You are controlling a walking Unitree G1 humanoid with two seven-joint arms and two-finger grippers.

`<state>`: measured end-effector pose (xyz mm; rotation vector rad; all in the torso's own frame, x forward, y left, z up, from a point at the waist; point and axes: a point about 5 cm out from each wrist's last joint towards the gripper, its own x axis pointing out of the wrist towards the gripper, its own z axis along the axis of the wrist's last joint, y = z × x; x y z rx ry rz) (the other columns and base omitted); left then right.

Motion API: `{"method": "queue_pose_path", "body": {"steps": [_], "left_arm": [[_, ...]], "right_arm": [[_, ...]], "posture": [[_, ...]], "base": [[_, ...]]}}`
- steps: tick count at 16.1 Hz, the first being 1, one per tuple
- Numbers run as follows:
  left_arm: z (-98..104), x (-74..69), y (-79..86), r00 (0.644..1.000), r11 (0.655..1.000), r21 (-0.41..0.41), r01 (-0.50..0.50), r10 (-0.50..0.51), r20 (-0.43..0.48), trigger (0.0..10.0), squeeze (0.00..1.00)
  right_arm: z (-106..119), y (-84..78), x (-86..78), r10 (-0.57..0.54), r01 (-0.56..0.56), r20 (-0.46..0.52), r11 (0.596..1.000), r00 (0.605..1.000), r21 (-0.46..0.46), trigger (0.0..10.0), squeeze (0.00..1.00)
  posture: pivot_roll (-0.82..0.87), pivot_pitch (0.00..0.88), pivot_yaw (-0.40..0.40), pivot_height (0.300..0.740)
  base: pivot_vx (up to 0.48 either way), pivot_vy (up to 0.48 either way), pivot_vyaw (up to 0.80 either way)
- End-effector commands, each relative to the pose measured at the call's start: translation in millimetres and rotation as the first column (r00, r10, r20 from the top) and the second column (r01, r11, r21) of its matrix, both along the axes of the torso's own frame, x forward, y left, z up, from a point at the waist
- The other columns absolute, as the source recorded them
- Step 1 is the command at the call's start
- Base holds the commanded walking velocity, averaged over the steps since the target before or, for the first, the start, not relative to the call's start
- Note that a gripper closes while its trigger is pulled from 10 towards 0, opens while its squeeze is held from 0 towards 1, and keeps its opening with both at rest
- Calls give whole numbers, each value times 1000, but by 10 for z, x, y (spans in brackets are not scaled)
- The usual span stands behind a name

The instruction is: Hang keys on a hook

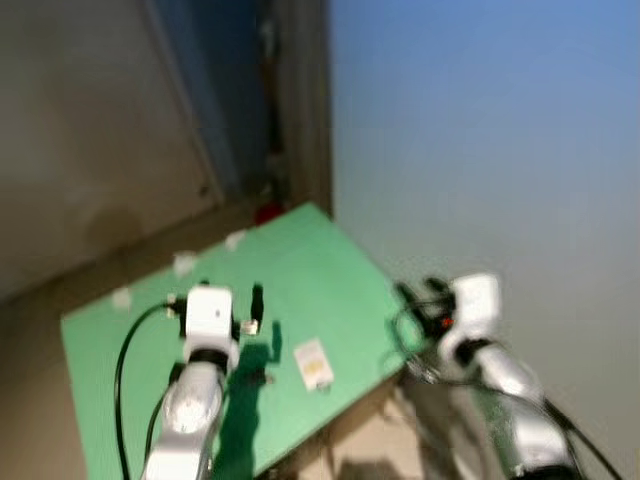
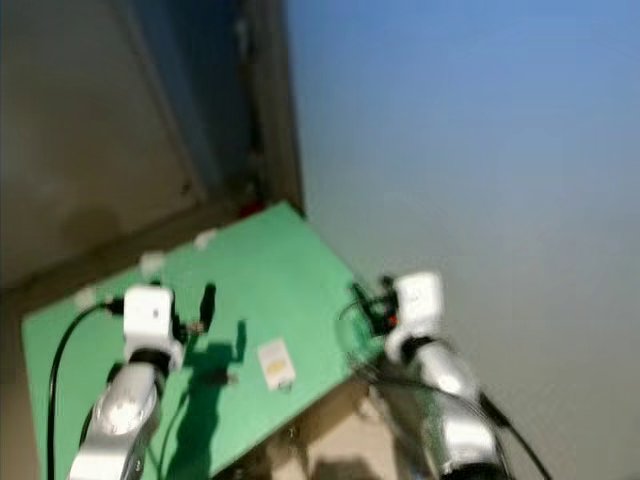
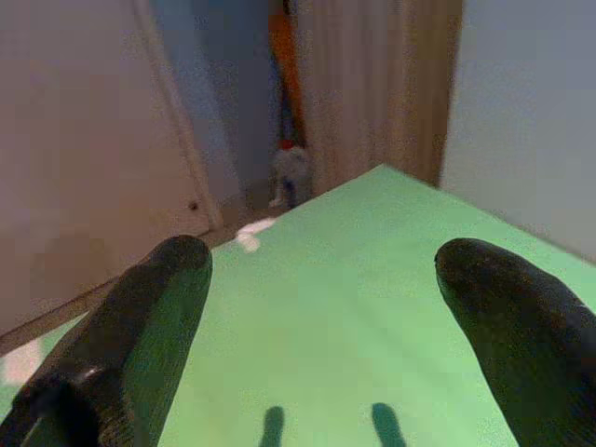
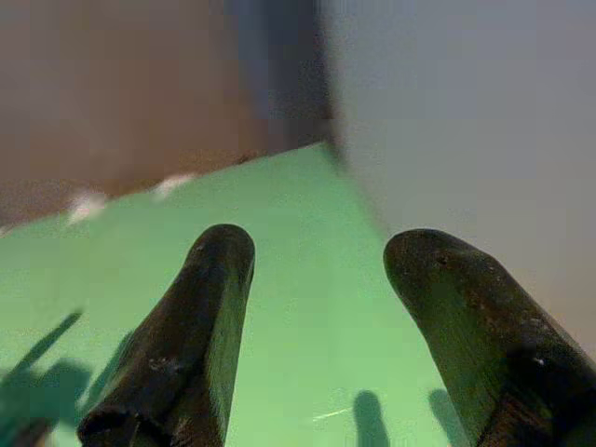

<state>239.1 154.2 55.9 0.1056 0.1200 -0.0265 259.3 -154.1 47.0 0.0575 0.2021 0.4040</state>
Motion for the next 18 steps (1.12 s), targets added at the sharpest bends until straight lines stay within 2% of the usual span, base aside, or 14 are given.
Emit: {"method": "queue_pose_path", "body": {"steps": [1, 3, 7, 9, 10, 13, 14, 18], "left_arm": [[20, 12, 21, 1000, 1000, 22, -8, 8, 0, 10000, 0], [-31, -10, 14, 999, 999, 33, -1, 2, -35, 10000, 0], [-61, 48, 102, 999, 996, 89, -26, 30, -44, 10000, 0], [-72, 103, 140, 999, 993, 117, -21, 26, -45, 10000, 0], [-113, 172, 186, 996, 990, 132, -44, 54, -71, 10000, 0], [-250, 313, 131, 989, 984, 178, -19, 44, -138, 10000, 0], [-315, 344, 146, 981, 977, 209, -40, 79, -179, 10000, 0], [-426, 323, 174, 958, 971, 210, -111, 161, -239, 10000, 0]], "right_arm": [[-47, 15, -25, 43, -44, -35, 999, 998, -30, 10000, 0], [-75, 41, -53, 112, -113, -83, 994, 990, -9, 10000, 0], [-1, 39, -86, 172, -173, -84, 985, 982, -11, 10000, 0], [32, -34, -129, 168, -170, -92, 985, 982, -19, 10000, 0], [49, -100, -184, 168, -172, -106, 985, 980, -30, 10000, 0], [81, -203, -289, 161, -169, -130, 984, 978, -50, 10000, 0], [94, -232, -342, 164, -174, -142, 983, 976, -59, 10000, 0], [147, -354, -446, 128, -141, -161, 987, 979, -74, 10000, 0]], "posture": [[-131, 15, 72, 740], [-130, 18, 67, 740], [-147, 67, 45, 740], [-158, 106, 23, 740], [-175, 133, 8, 740], [-200, 196, -17, 740], [-226, 218, -17, 740], [-262, 257, -9, 740]], "base": [[0, 0, 0], [0, 0, 0], [0, 0, 0], [0, 0, 0], [0, 0, 0], [0, 0, 0], [0, 0, 0], [0, 0, 0]]}}
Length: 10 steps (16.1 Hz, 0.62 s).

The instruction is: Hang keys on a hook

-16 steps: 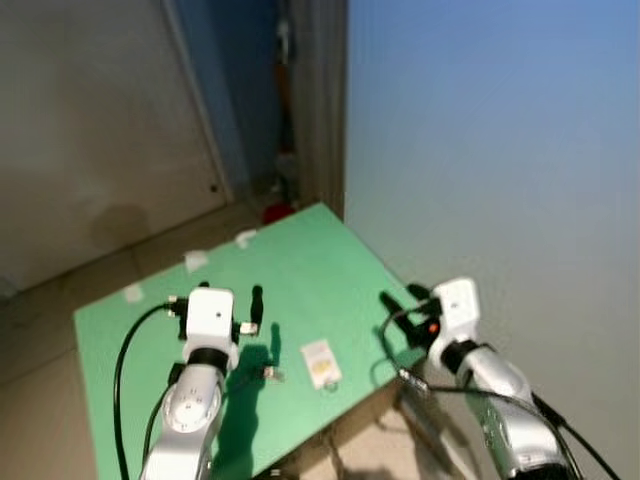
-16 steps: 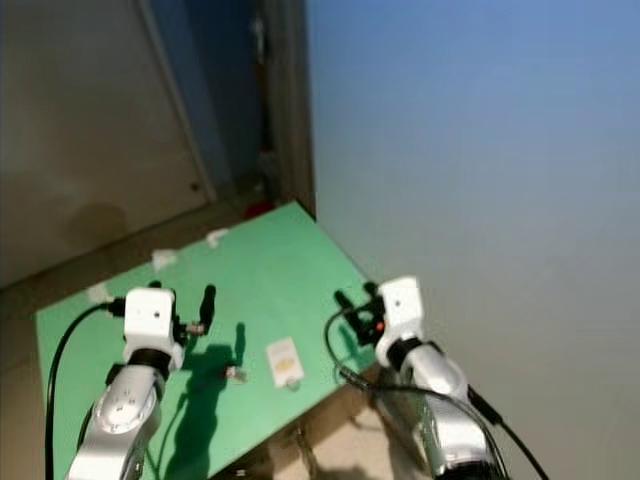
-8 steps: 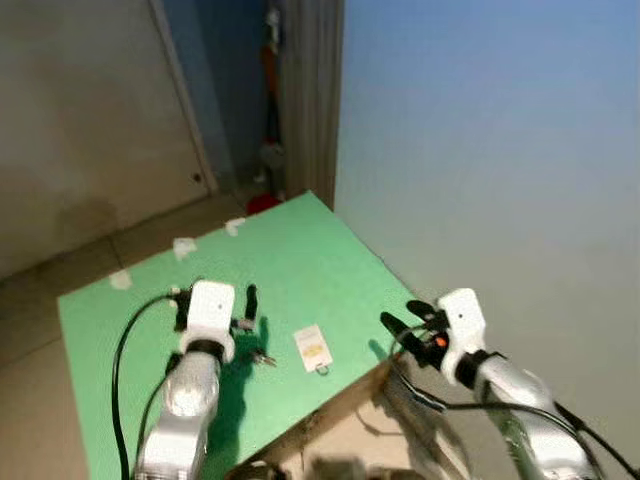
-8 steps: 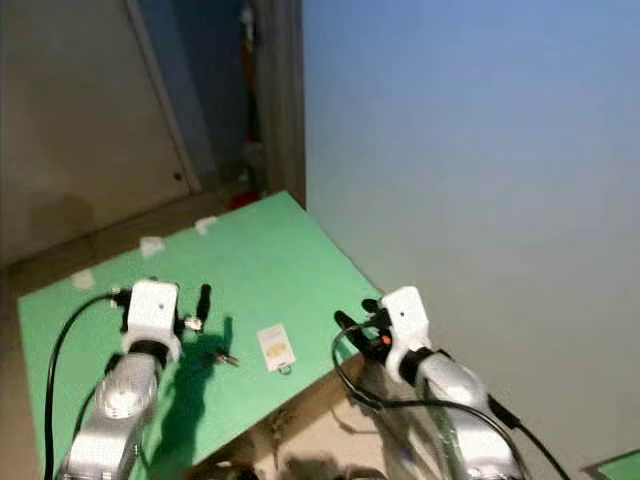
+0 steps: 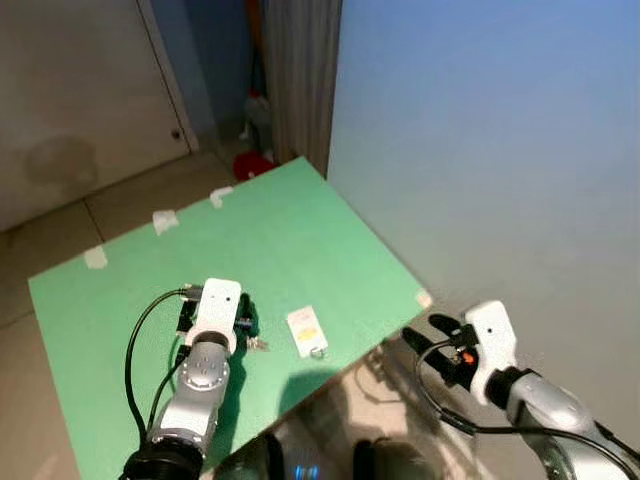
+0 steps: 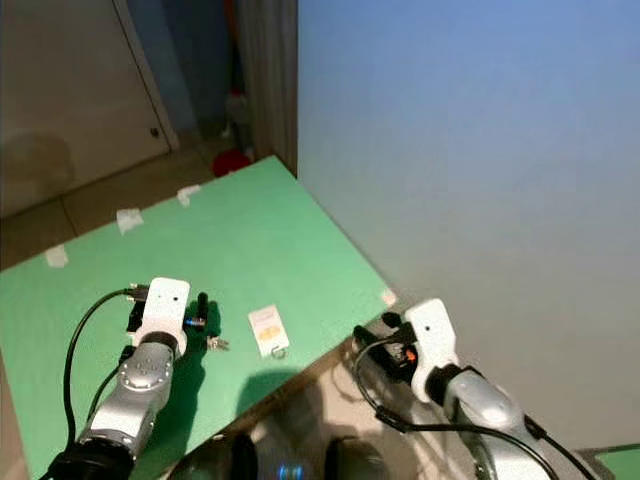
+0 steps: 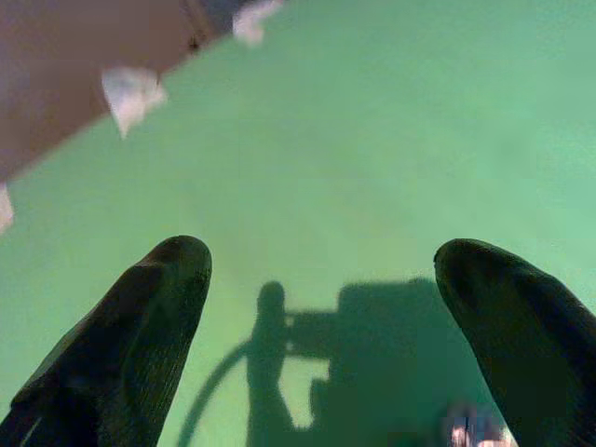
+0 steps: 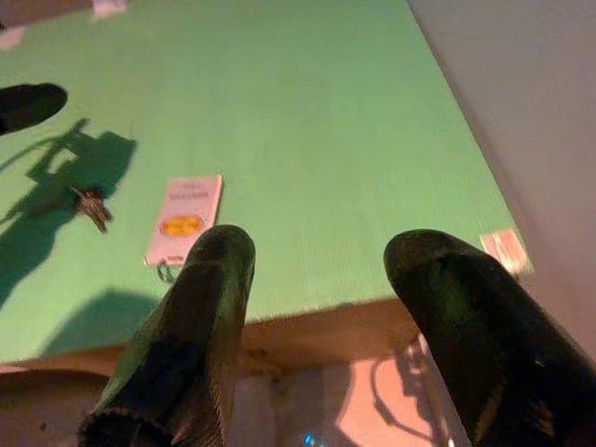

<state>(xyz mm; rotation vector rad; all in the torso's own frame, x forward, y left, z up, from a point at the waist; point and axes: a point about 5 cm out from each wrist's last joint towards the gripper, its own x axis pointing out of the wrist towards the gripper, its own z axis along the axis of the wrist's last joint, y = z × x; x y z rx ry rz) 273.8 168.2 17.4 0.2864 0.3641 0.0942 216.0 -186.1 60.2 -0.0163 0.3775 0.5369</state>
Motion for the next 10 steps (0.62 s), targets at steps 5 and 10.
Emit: {"method": "queue_pose_path", "body": {"steps": [5, 10], "left_arm": [[-210, -180, -223, 999, 1000, 9, 22, -21, -38, 10000, 0], [-258, -237, -187, 999, 997, 74, -22, 24, -26, 10000, 0]], "right_arm": [[64, -65, -117, -43, 43, -13, 999, 999, -4, 10000, 0], [77, -119, -185, -55, 55, -28, 998, 998, -22, 10000, 0]], "posture": [[-293, 285, 0, 740], [-305, 296, -9, 740]], "base": [[0, 0, 0], [0, 0, 0]]}}
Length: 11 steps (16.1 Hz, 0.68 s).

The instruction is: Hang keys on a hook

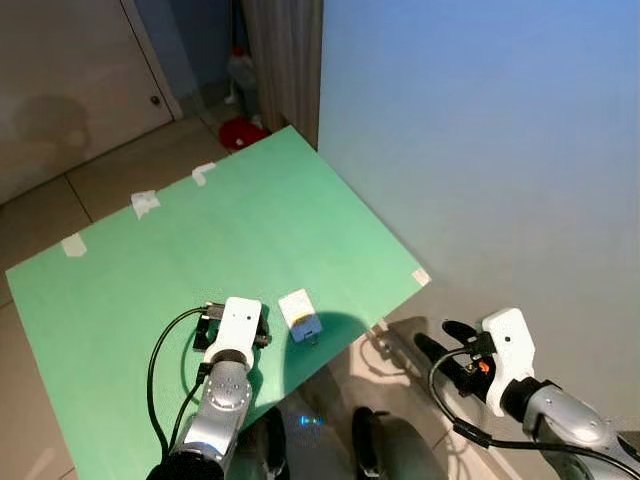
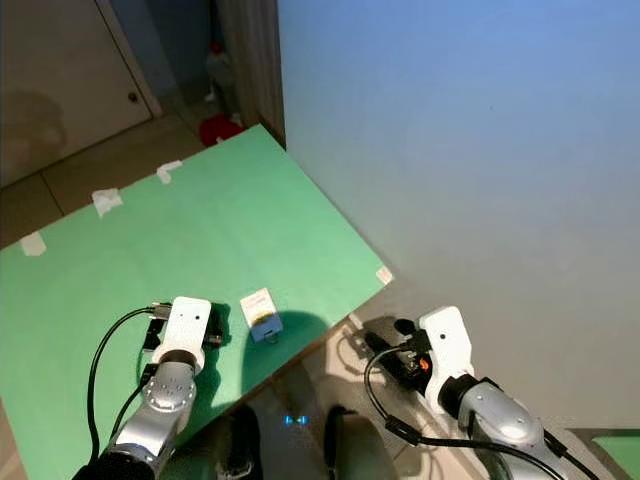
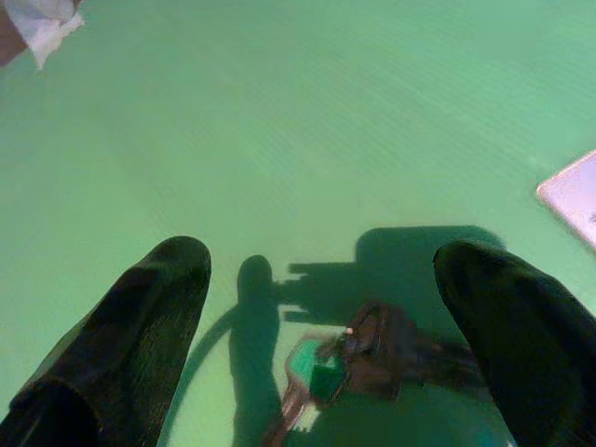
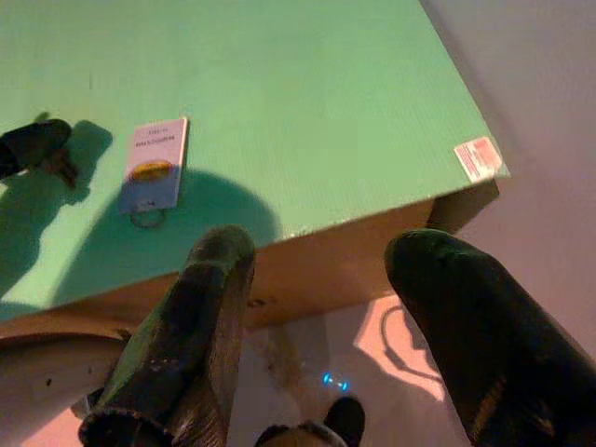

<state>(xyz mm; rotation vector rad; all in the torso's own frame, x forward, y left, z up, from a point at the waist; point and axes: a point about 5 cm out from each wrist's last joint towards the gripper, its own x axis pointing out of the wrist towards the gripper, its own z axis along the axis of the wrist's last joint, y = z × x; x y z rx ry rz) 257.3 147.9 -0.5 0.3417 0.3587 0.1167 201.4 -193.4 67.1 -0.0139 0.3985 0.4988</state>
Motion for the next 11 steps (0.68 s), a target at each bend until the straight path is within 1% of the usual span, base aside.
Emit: {"method": "queue_pose_path", "body": {"steps": [1, 2, 5, 9, 11], "left_arm": [[-100, -101, 28, 999, 1000, 15, -23, 23, -35, 10000, 0], [-129, -125, 22, 999, 1000, 13, -21, 22, -45, 10000, 0], [-144, -136, 37, 998, 999, 16, -32, 33, -47, 10000, 0], [-146, -106, 153, 998, 998, 32, -53, 54, -45, 10000, 0], [-152, -101, 146, 998, 998, 32, -48, 50, -48, 10000, 0]], "right_arm": [[11, -41, -40, -19, 19, -12, 1000, 1000, -12, 10000, 0], [7, -27, -39, -17, 17, -14, 1000, 1000, -10, 10000, 0], [0, -16, -41, -13, 13, -17, 1000, 1000, -9, 10000, 0], [-7, -29, -60, -8, 7, -25, 1000, 1000, -12, 10000, 0], [-8, -28, -65, -5, 5, -26, 1000, 1000, -12, 10000, 0]], "posture": [[-301, 298, -9, 740], [-301, 298, -9, 740], [-296, 302, -9, 740], [-303, 294, -14, 740], [-307, 291, -18, 740]], "base": [[0, 0, 0], [0, 0, 0], [0, 0, 0], [0, 0, 0], [0, 0, 0]]}}
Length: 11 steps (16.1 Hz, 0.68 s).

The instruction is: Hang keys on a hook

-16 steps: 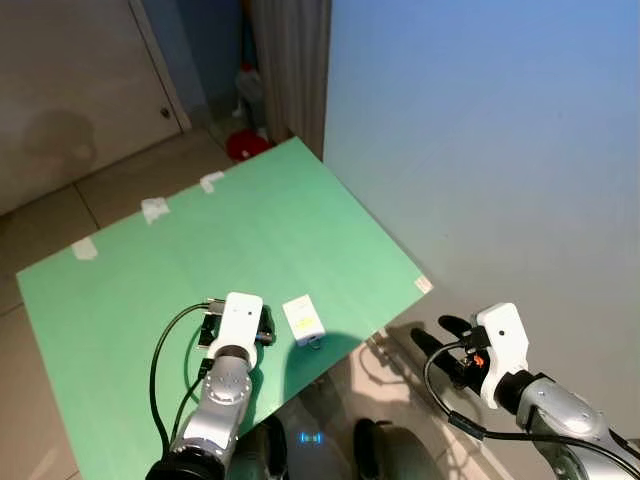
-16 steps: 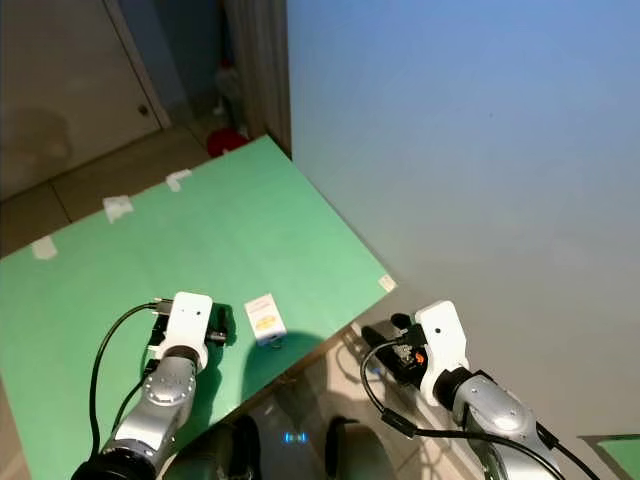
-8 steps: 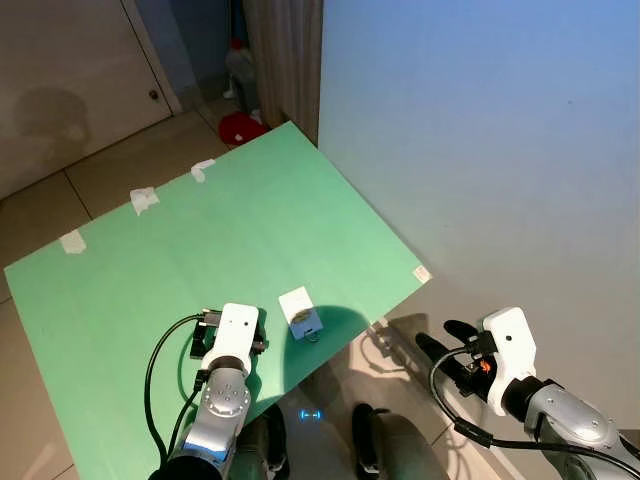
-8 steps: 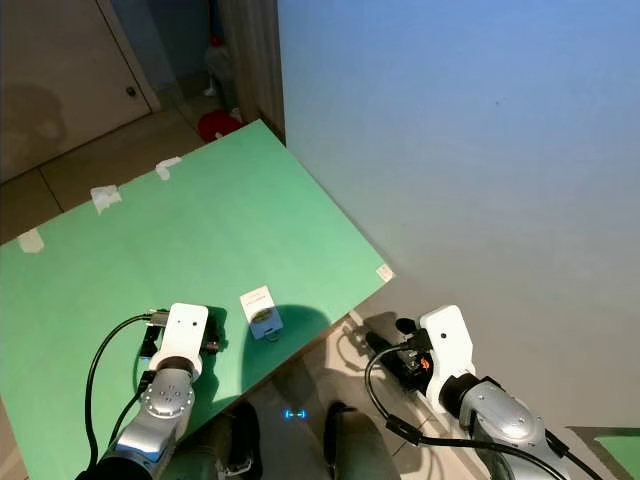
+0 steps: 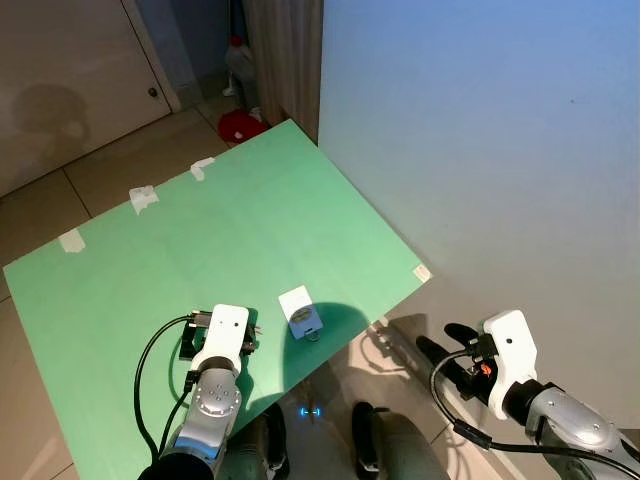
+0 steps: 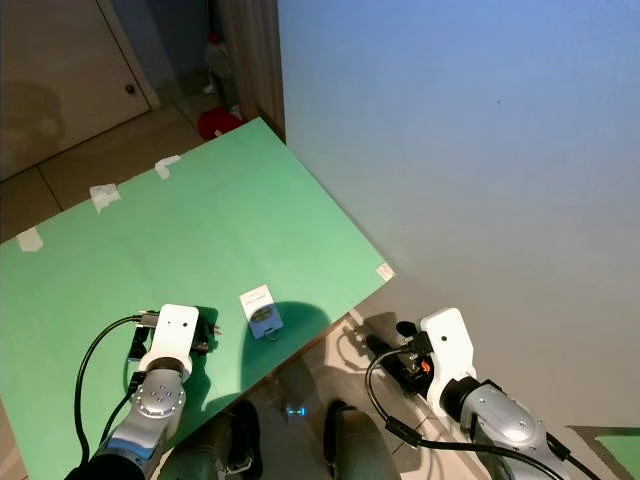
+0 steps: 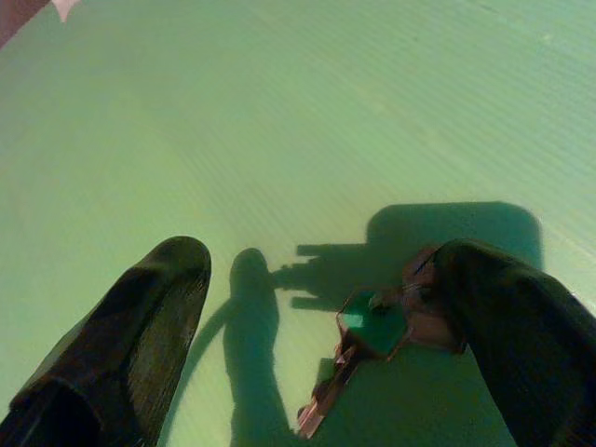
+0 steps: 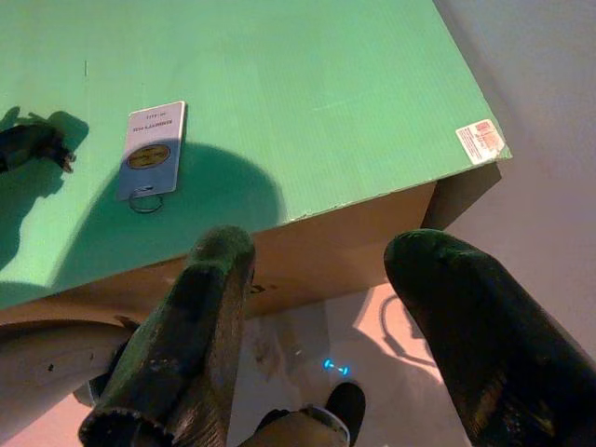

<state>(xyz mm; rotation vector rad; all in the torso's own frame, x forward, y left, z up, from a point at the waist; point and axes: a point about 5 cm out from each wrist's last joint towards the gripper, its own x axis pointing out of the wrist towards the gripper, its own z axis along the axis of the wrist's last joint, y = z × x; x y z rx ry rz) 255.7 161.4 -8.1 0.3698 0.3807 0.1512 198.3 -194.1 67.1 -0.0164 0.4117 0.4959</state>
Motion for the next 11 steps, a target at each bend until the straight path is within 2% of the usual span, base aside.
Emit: {"method": "queue_pose_path", "body": {"steps": [1, 6, 8, 9, 11], "left_arm": [[-80, -63, 14, 999, 1000, -6, -19, 19, -34, 10000, 0], [-89, 21, -8, 999, 998, -68, -7, 4, -46, 10000, 0], [-128, 1, 3, 997, 994, -100, -34, 27, -73, 10000, 0], [-169, -22, -18, 995, 989, -140, -44, 31, -98, 10000, 0], [-235, -58, -105, 990, 981, -190, -24, -3, -141, 10000, 0]], "right_arm": [[-4, -22, -37, -1, 1, -14, 1000, 1000, -6, 10000, 0], [17, -54, -57, 3, -3, -11, 1000, 1000, -16, 10000, 0], [22, -53, -66, 2, -3, -10, 1000, 1000, -16, 10000, 0], [24, -52, -71, 2, -2, -11, 1000, 1000, -16, 10000, 0], [33, -53, -84, 1, -2, -12, 1000, 1000, -18, 10000, 0]], "posture": [[-311, 288, -22, 740], [-322, 278, -27, 740], [-325, 281, -28, 740], [-326, 283, -27, 740], [-333, 293, -29, 740]], "base": [[0, 0, 0], [0, 0, 0], [0, 0, 0], [0, 0, 0], [0, 0, 0]]}}
